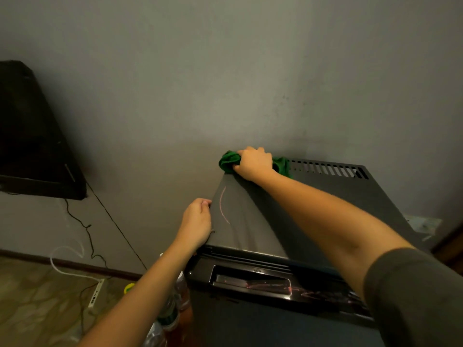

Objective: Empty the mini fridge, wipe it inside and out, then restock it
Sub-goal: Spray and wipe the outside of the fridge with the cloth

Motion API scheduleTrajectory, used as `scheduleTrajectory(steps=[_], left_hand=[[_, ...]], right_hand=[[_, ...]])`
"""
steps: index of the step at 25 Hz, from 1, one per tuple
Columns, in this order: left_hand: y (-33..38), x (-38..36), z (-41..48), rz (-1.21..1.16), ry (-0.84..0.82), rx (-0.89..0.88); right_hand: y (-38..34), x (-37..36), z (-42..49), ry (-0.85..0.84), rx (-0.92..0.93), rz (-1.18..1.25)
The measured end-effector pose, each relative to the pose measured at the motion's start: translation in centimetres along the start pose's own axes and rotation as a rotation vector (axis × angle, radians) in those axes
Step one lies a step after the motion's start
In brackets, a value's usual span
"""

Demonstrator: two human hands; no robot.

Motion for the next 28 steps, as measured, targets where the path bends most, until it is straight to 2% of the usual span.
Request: scheduleTrajectory(steps=[2,6,8,10,12,16,18,19,21,23,25,28], left_hand=[[0.3,-0.1,-0.7,-0.135,0.026,0.054],[0.3,0.6,-1.6,-0.641,-0.008,0.232],[0.1,1.4,-2.4,-0.825,-0.052,0.224],[-0.3,1.6,-3.4,-0.901,-0.025,0.168],[-0.5,1.0,-4.3,-0.860,0.024,0.118],[-0.5,0.8,-5.5,-0.524,0.071,0.021],[-0.1,0.9,-5.9,-0.379,0.038,-0.043],[0.1,0.9,-6.0,-0.315,0.014,-0.071],[0.1,0.9,-5.9,-0.220,-0.034,-0.098],[-0.3,0.9,-5.2,-0.155,-0.091,-0.088],[-0.6,0.7,-4.7,-0.122,-0.137,-0.088],[-0.6,0.4,-4.7,-0.159,-0.144,-0.106]], right_hand=[[-1.3,0.1,-3.3,0.023,0.058,-0.007],[-4.0,-0.2,-15.8,0.039,0.378,0.002],[-4.1,-0.6,-21.5,0.018,0.494,0.044],[-3.5,-0.5,-22.0,0.018,0.495,0.062],[-3.8,0.0,-17.7,0.035,0.406,0.032],[-3.1,0.2,-4.7,-0.006,0.047,0.063],[-3.0,-0.1,-1.7,-0.003,-0.085,0.066],[-3.2,-0.2,-1.7,0.009,-0.088,0.056],[-3.0,-0.3,-4.4,0.027,0.023,0.015],[0.3,-0.6,-8.0,0.059,0.095,-0.007],[7.2,-0.2,-11.3,0.087,-0.055,0.004],[17.5,0.0,-17.0,0.118,-0.465,0.027]])
Point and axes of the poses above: each hand's wrist, its own z-axis towards the middle knuckle, its own x-axis out of the back of the hand, y = z × x, the point moved 2 cm from there along z, towards the middle knuckle, and after that the axes turned 10 degrees about -y, right-handed, at the moved point
